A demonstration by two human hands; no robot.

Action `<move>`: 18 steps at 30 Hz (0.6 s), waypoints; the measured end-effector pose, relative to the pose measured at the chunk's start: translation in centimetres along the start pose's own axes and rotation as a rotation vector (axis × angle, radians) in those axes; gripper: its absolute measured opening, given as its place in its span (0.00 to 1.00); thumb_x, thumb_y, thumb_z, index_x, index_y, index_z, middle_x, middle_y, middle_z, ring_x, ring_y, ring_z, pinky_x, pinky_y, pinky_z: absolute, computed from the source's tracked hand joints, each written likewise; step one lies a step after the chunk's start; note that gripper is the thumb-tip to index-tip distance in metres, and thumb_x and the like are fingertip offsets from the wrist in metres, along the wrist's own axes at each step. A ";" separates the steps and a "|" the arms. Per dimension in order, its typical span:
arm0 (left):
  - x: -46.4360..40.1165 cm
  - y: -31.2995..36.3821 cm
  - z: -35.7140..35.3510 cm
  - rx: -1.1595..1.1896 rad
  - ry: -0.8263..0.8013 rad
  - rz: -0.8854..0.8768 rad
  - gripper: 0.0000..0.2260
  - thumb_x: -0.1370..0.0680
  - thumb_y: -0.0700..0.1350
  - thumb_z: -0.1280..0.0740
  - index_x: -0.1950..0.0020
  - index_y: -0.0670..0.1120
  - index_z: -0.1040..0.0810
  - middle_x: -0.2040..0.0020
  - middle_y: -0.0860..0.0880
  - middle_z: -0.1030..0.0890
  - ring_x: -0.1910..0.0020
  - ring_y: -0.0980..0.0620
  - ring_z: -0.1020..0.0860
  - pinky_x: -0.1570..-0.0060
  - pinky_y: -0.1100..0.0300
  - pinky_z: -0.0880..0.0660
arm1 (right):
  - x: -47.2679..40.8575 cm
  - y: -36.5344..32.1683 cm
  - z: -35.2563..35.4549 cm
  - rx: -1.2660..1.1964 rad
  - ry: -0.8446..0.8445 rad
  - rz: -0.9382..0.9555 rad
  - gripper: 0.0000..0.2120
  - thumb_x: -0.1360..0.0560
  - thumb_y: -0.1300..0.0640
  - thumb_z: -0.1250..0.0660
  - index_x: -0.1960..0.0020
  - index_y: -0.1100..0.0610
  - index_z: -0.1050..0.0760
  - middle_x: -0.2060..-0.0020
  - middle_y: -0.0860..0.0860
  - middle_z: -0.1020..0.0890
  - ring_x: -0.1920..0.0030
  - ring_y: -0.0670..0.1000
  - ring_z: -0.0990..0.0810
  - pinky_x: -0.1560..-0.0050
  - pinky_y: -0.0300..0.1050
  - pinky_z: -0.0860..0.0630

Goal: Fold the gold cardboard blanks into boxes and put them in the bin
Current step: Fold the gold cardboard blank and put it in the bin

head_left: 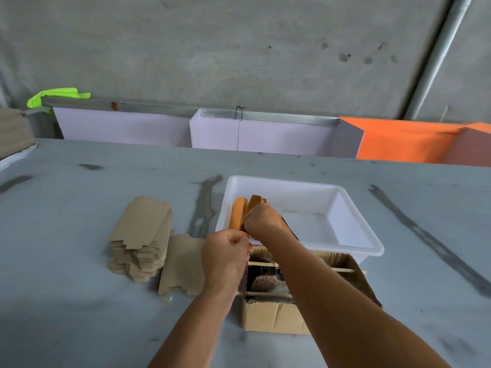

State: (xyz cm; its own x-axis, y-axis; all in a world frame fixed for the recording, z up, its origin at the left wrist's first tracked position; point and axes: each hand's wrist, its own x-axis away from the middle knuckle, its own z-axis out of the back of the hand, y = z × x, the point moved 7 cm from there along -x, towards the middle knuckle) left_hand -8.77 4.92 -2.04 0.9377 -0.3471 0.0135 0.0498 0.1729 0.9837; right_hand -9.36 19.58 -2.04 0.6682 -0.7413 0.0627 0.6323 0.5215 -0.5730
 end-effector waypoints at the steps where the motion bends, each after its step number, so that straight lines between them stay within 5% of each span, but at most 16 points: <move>1: 0.1 0.0 0.0 -0.001 -0.003 0.001 0.16 0.24 0.40 0.32 0.72 0.54 0.23 0.70 0.51 0.18 0.68 0.51 0.22 0.59 0.54 0.20 | 0.2 -0.1 0.1 0.008 0.013 0.016 0.05 0.26 0.66 0.40 0.55 0.59 0.28 0.61 0.54 0.24 0.62 0.51 0.26 0.68 0.40 0.30; 5: 0.7 0.0 0.2 0.008 0.007 0.002 0.15 0.24 0.39 0.33 0.68 0.54 0.22 0.64 0.48 0.16 0.64 0.50 0.22 0.54 0.50 0.20 | 1.6 -0.6 1.6 0.016 0.125 0.070 0.06 0.26 0.68 0.42 0.61 0.61 0.29 0.66 0.53 0.28 0.67 0.52 0.31 0.70 0.41 0.32; 8: 1.5 0.0 0.9 0.018 0.031 -0.013 0.13 0.25 0.37 0.34 0.65 0.52 0.20 0.64 0.49 0.17 0.63 0.50 0.23 0.53 0.50 0.21 | 3.3 -0.9 3.0 -0.041 0.183 0.126 0.10 0.23 0.63 0.41 0.55 0.64 0.21 0.60 0.54 0.20 0.60 0.55 0.21 0.62 0.45 0.23; 14: 3.8 -2.5 2.9 0.061 0.073 0.032 0.13 0.26 0.36 0.33 0.67 0.52 0.22 0.61 0.45 0.17 0.58 0.42 0.20 0.53 0.47 0.22 | 9.0 -3.2 4.4 -0.216 0.250 0.283 0.14 0.25 0.59 0.34 0.70 0.56 0.29 0.74 0.48 0.28 0.70 0.49 0.30 0.73 0.35 0.38; 18: 5.2 -4.6 4.3 0.065 0.086 0.072 0.13 0.27 0.37 0.34 0.68 0.51 0.21 0.64 0.45 0.18 0.59 0.41 0.21 0.53 0.47 0.23 | 12.2 -5.1 2.8 -0.205 0.171 0.372 0.11 0.25 0.61 0.35 0.65 0.60 0.23 0.65 0.56 0.20 0.64 0.53 0.23 0.64 0.39 0.31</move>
State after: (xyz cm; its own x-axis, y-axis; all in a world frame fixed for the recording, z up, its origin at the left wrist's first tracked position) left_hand -5.62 -1.67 -5.74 0.9642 -0.2554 0.0715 -0.0382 0.1332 0.9904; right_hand -3.31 9.05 3.95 0.7499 -0.5874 -0.3043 0.2590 0.6840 -0.6819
